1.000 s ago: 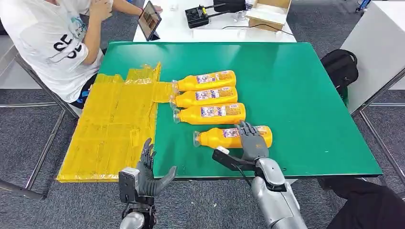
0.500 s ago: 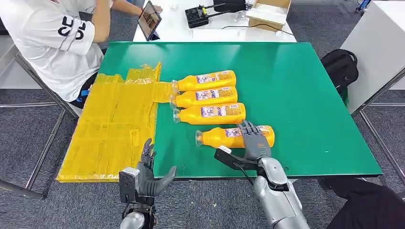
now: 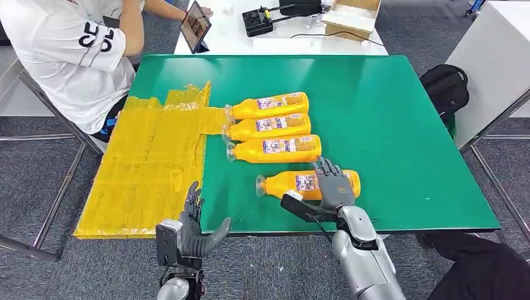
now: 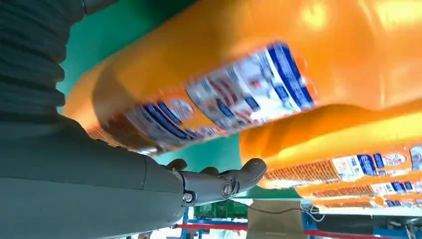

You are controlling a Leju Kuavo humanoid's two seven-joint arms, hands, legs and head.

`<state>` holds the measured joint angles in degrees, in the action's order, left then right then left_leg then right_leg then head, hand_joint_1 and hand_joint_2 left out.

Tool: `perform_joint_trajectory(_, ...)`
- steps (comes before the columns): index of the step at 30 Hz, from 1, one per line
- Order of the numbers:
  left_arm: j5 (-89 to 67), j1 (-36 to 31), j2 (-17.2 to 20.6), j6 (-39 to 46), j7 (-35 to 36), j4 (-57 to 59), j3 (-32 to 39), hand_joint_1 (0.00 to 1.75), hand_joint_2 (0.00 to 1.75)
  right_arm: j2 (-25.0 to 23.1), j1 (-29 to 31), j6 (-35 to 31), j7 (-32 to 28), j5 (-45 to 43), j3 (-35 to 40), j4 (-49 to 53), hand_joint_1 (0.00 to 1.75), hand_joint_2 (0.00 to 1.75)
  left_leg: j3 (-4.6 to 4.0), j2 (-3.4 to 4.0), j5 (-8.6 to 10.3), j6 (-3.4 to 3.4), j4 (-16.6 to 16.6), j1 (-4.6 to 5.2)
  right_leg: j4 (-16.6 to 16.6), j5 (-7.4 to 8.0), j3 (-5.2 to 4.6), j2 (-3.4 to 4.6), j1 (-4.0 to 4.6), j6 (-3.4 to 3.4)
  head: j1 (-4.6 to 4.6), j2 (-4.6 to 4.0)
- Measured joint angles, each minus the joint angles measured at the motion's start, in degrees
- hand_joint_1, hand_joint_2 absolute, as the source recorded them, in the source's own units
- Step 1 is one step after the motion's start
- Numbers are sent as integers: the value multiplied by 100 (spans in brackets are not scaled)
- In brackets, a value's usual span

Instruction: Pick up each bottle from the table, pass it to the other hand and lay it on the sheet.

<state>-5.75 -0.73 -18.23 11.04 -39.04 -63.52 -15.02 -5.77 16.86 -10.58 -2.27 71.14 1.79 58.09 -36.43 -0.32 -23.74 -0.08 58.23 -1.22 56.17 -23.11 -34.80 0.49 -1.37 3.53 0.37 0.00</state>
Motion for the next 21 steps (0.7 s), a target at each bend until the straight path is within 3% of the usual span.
perform_joint_trajectory(21,2,-12,0,0,-4,28,-2,0,175,-9,9,13,-2,0,2,289,0,175,-1,0,0,0,0,0,0,0,-1,0,0,0,0,0)
